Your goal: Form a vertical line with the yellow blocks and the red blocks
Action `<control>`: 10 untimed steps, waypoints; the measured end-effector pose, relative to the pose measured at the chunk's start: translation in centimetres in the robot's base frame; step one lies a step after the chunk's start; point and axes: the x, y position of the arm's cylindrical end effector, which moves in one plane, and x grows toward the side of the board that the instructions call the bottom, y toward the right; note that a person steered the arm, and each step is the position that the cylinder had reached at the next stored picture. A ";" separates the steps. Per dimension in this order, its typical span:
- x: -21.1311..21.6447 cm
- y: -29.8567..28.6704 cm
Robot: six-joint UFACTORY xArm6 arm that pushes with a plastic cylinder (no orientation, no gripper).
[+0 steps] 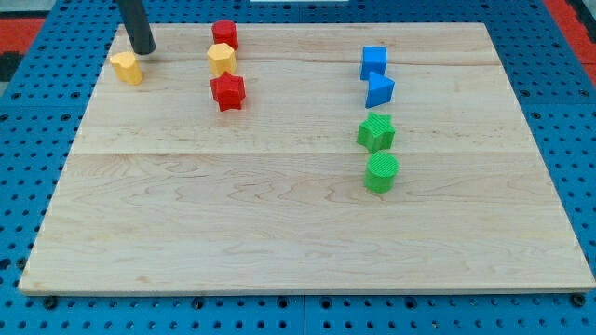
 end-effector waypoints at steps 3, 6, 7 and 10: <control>-0.6 -3.8; 6.9 -6.8; 11.1 -7.8; 15.3 -6.2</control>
